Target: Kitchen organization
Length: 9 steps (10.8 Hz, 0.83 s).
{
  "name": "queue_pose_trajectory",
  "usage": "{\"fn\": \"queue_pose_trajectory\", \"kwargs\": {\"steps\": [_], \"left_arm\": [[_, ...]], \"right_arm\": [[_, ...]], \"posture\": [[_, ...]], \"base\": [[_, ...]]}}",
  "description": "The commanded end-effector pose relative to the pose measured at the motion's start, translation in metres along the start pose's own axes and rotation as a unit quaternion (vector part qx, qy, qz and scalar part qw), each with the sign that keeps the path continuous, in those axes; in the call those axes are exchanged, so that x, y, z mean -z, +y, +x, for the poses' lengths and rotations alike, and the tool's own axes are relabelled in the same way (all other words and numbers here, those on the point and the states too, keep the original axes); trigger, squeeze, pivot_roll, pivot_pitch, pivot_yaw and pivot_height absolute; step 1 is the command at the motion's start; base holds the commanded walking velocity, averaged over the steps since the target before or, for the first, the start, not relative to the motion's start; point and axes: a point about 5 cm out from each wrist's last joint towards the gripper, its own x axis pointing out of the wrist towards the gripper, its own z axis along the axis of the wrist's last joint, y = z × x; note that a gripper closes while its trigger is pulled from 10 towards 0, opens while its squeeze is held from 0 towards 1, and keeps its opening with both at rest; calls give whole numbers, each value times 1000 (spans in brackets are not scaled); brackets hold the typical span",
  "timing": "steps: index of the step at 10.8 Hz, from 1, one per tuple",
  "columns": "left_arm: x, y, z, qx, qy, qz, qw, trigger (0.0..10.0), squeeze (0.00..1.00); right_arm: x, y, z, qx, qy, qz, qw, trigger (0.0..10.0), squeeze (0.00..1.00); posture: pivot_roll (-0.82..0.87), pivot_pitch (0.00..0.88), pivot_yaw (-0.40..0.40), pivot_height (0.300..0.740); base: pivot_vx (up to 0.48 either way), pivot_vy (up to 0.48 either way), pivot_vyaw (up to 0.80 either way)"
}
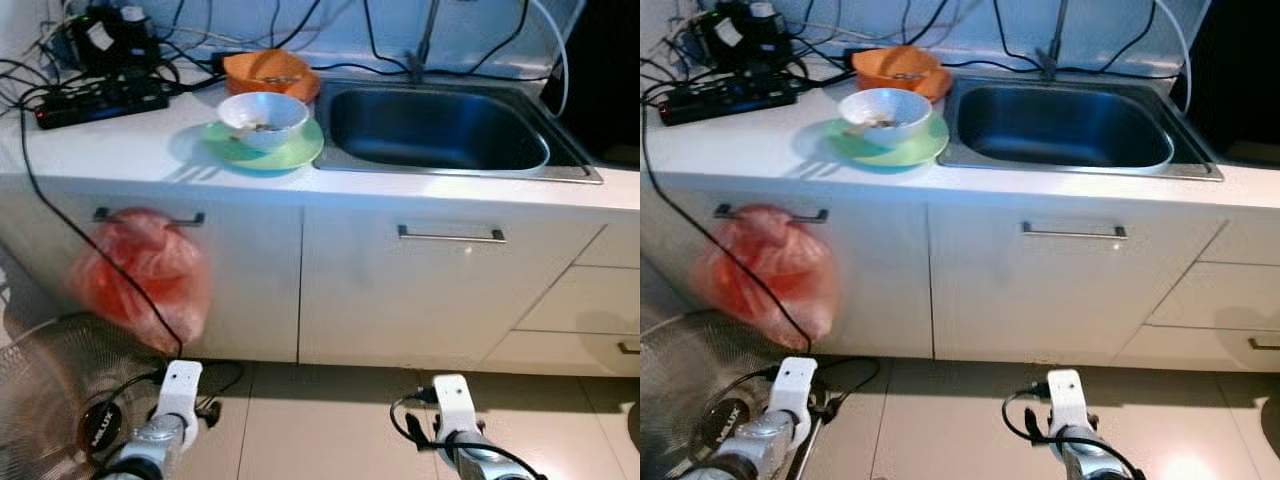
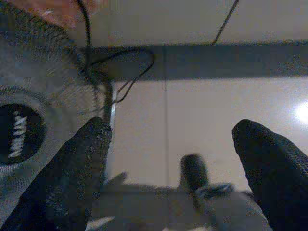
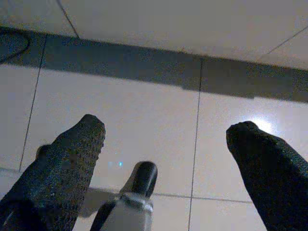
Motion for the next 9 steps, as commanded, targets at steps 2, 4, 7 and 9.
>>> {"fn": "queue_pose_trajectory", "kwargs": {"steps": [2,4,7,9], "left_arm": [[-4,-4,0,15,-27,-24,999,10000,0],[-6,-7,0,25,-51,-51,997,10000,0],[-6,-9,-1,36,-60,-50,996,10000,0],[-10,-11,-2,55,-86,-54,993,10000,0]], "right_arm": [[-8,-6,0,1,-28,-8,1000,10000,0],[-11,-6,-1,-13,-43,-27,999,10000,0],[-11,-6,-2,-14,-51,-40,998,10000,0],[-17,-6,-3,-15,-96,-38,995,10000,0]], "posture": [[41,0,-19,740],[38,0,-24,740],[33,0,-28,740],[30,0,-28,740]], "base": [[0,0,0],[139,0,0],[480,0,0],[480,0,0]]}}
